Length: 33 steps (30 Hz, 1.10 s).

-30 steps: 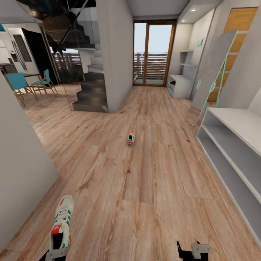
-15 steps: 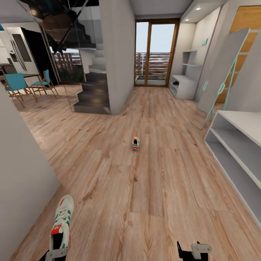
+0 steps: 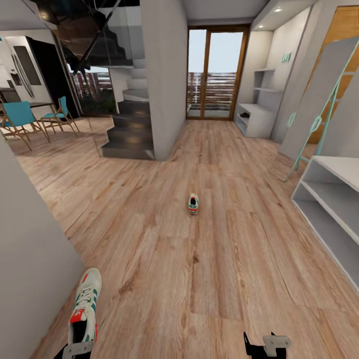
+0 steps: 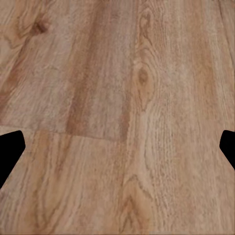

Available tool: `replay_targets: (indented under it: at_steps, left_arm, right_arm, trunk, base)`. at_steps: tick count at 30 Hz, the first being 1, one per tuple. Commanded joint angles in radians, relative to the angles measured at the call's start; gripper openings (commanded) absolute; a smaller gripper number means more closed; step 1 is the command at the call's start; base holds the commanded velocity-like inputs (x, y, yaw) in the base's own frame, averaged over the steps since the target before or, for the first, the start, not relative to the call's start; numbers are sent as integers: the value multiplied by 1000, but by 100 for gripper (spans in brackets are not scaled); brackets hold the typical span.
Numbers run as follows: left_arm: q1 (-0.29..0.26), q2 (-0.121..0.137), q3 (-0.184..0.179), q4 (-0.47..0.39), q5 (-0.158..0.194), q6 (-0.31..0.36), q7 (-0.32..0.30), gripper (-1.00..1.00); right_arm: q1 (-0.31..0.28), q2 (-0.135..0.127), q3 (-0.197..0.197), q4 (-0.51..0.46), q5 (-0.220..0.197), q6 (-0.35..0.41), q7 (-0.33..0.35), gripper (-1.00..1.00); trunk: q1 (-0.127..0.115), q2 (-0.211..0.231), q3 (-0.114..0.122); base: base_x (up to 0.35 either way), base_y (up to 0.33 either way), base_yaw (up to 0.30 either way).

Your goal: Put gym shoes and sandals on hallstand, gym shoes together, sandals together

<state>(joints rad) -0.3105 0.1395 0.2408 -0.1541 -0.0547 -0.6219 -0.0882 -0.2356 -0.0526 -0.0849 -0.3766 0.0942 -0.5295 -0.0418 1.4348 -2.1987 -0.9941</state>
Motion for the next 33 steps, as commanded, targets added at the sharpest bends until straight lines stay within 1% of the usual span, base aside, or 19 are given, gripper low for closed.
replay_targets:
  at_steps: [1,5,9,24,33]
  left_arm:
    - [-1,0,9,1,-5,-2,-7,-100]
    - [-1,0,9,1,-5,-2,-7,-100]
    - [-1,0,9,1,-5,-2,-8,-100]
    - [-1,-1,9,1,-5,-2,-8,-100]
    - [-1,-3,8,-1,-9,-2,-8,-100]
  right_arm:
    - [-1,0,-4,1,10,-3,-4,100]
    - [-1,0,-4,1,10,-3,-4,100]
    - [-1,0,-4,1,10,-3,-4,100]
    - [-1,0,-4,1,10,-3,-4,100]
    - [-1,0,-4,0,10,-3,-4,100]
  trunk:
    - [0,0,-1]
    - [0,0,1]
    - [0,0,1]
    - [0,0,2]
    - [0,0,2]
  base:
    - [288,209,-145]
    - [291,195,-179]
    - [293,190,-59]
    - [299,176,-6]
    - [327,72,0]
